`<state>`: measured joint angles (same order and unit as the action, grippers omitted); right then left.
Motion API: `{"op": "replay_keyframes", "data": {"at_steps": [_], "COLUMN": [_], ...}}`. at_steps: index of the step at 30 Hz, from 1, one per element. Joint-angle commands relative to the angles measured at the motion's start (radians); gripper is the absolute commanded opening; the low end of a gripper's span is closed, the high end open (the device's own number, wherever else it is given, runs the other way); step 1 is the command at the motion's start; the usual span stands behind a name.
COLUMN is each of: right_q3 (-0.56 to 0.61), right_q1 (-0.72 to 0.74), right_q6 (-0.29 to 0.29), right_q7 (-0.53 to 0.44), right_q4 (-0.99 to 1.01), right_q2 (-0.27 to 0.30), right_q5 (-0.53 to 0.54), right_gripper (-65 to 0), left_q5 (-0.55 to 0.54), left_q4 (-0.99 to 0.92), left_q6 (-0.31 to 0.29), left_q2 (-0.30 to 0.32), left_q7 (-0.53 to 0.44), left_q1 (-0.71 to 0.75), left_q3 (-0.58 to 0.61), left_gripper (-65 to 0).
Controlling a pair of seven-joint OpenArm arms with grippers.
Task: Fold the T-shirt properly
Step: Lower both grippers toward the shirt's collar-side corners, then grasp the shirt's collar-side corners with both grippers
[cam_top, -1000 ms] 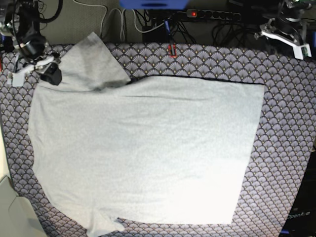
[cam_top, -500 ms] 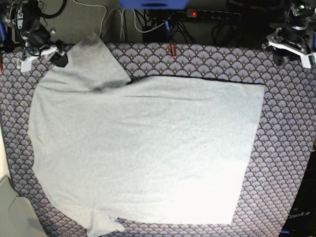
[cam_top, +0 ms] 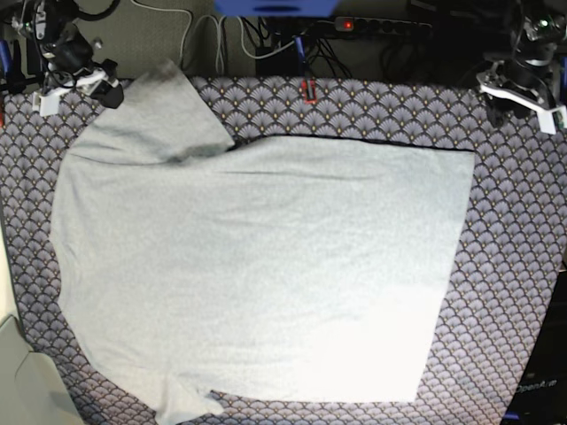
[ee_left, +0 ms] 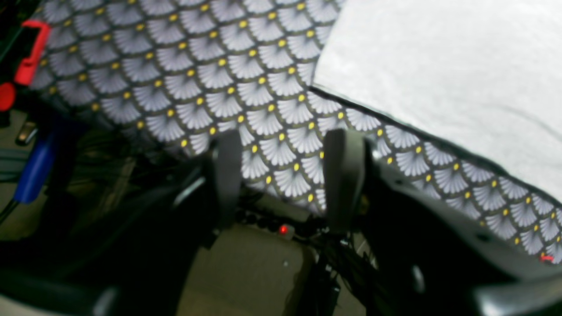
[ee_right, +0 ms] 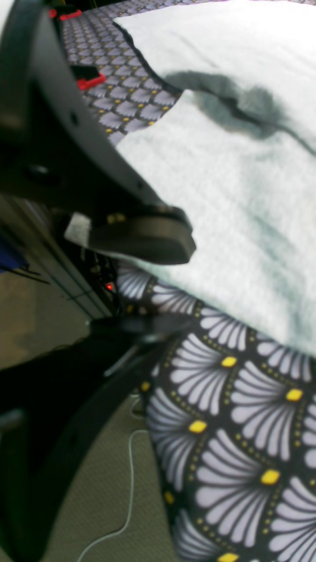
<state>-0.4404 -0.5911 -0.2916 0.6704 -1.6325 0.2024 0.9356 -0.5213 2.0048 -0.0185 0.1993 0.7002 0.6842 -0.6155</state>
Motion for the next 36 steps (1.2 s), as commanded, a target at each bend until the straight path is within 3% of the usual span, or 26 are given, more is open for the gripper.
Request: {"op": "replay_keyframes", "data": {"at_steps": [1, 16, 19, 24, 36], "right_q3": [-0.001, 0.107, 0.107, 0.107, 0.122], "right_q1": [-0.016, 0.041, 0.041, 0.044, 0.047], "right_q6": [-0.007, -0.007, -0.007, -0.007, -0.007], "right_q7": [0.01, 0.01, 0.016, 0.019, 0.012], "right_q4": [-0.01, -0.007, -0.007, 0.013, 0.108], "right_q2": [0.01, -0.019, -0.019, -0.019, -0.01], "right_q5": [0.003, -0.005, -0.005, -0.005, -0.005], "right_gripper": [-41.4, -41.7, -47.0, -64.8, -65.0], "left_q5": [-0.003, -0.003, -0.003, -0.004, -0.012], "left_q4": [0.017, 0.011, -0.009, -0.072, -0.373], "left_q6": [0.005, 0.007, 0.007, 0.007, 0.002], "left_q2": [0.01, 0.004, 0.002, 0.001, 0.001], "left_q7": [-0.023, -0.023, -0.023, -0.023, -0.023], "left_q1": [0.009, -0.053, -0.074, -0.145, -0.375], "left_q3": [-0.008, -0.007, -0.005, -0.004, -0.001], "left_gripper": [-35.1, -35.1, -35.1, -35.1, -35.1]}}
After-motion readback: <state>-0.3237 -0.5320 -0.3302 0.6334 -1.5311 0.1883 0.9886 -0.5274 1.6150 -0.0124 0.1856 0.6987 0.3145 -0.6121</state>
